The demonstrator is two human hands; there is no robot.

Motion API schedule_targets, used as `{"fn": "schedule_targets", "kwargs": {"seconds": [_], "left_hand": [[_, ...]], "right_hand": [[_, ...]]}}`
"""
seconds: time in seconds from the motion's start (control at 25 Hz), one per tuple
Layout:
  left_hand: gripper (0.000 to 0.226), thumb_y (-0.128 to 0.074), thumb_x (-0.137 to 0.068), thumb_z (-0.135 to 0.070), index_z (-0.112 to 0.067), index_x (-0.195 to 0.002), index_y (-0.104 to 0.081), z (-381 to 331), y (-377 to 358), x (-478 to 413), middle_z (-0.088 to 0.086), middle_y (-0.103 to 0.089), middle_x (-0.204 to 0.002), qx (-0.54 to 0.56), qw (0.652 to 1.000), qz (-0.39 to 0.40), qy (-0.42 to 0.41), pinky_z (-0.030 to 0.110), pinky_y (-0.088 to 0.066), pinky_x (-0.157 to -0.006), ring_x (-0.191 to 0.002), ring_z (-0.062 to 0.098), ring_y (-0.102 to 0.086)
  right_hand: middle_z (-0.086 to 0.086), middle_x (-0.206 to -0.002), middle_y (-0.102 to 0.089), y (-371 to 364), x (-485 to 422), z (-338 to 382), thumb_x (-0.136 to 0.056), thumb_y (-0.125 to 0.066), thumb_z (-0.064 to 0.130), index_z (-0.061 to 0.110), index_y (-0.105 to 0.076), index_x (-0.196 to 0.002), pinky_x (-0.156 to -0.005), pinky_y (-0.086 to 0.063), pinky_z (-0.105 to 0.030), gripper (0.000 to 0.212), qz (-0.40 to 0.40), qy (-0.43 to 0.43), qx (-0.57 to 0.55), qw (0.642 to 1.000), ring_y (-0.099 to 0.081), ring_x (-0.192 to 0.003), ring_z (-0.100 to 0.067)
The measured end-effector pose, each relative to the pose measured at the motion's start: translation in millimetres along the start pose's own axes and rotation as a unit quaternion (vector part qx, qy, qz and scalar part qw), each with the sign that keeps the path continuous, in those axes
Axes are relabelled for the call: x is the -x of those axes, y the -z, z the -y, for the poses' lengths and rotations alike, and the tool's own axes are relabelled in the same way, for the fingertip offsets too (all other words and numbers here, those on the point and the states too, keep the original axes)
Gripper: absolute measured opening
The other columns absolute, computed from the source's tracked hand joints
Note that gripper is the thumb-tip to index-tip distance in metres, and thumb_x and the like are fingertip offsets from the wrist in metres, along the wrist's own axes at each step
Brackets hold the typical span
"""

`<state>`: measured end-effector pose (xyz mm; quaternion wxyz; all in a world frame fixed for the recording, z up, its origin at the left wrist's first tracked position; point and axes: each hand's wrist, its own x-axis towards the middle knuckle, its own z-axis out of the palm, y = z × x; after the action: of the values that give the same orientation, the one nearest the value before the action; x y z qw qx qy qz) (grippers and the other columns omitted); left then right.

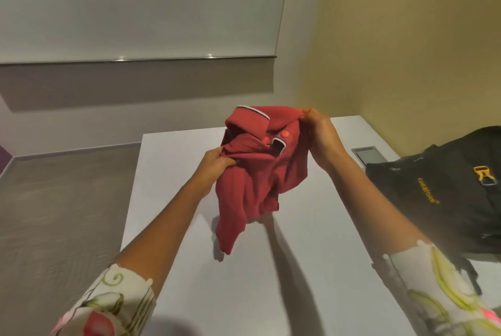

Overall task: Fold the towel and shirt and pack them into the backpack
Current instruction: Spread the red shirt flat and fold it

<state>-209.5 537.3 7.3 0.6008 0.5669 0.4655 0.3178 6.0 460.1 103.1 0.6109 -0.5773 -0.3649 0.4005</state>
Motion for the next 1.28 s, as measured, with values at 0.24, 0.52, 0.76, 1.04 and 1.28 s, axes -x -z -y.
{"fn": "schedule_targets", "kwargs": {"seconds": [0.24, 0.52, 0.76, 1.04, 1.28], "left_hand": [[0.047, -0.038, -0.074, 0.015, -0.024, -0.069, -0.063, -81, 20, 4, -0.005, -0.062, -0.074, -0.046, 0.987, -0.036, -0.147, 0.026, -0.045, -0.068, -0.074, 0.014, -0.055], [0.053, -0.033, -0.073, 0.02, -0.019, -0.076, -0.068, -113, 2, 22, -0.004, -0.067, -0.075, -0.159, 0.965, 0.089, -0.188, 0.026, -0.049, -0.071, -0.074, 0.016, -0.061], [0.057, -0.047, -0.089, 0.009, -0.029, -0.127, -0.062, -112, 13, 20, -0.004, -0.068, -0.102, -0.211, 0.959, 0.045, -0.186, 0.018, -0.052, -0.08, -0.092, 0.006, -0.062], [0.049, -0.05, -0.079, -0.011, -0.021, -0.127, -0.056, -94, -1, -5, 0.01, -0.058, -0.124, -0.223, 0.968, -0.111, -0.023, 0.042, -0.051, -0.096, -0.106, 0.029, -0.06], [0.055, -0.04, -0.09, -0.004, -0.017, -0.143, -0.041, -120, -30, -9, 0.011, -0.036, -0.143, -0.179, 0.979, -0.093, 0.016, 0.032, -0.045, -0.087, -0.117, 0.031, -0.051]], "right_hand": [[-0.004, -0.082, -0.061, 10, 13, -8, -0.086, -0.049, 0.015, 0.019, -0.063, -0.118, -0.068, -0.048, -0.034, 0.035, 0.061, -0.103, 0.149, 0.982, -0.053, -0.069, -0.018], [0.007, -0.12, -0.057, -49, 22, -36, -0.078, -0.074, 0.006, 0.026, -0.042, -0.136, -0.088, -0.047, -0.027, 0.07, 0.201, -0.012, 0.241, 0.949, -0.055, -0.11, -0.015], [-0.004, -0.085, -0.062, -53, 6, -29, -0.084, -0.058, 0.003, 0.017, -0.055, -0.113, -0.068, -0.048, -0.028, 0.032, 0.024, -0.021, 0.185, 0.982, -0.058, -0.078, -0.019], [-0.001, -0.1, -0.061, -62, 22, -15, -0.086, -0.06, 0.023, 0.018, -0.057, -0.104, -0.074, -0.048, -0.034, 0.019, -0.14, 0.099, 0.257, 0.951, -0.058, -0.091, -0.018], [0.007, -0.082, -0.062, -94, 61, -49, -0.067, -0.065, 0.071, 0.023, -0.054, -0.092, -0.062, -0.048, -0.033, 0.055, 0.027, 0.042, 0.389, 0.92, -0.06, -0.074, -0.014]]}}
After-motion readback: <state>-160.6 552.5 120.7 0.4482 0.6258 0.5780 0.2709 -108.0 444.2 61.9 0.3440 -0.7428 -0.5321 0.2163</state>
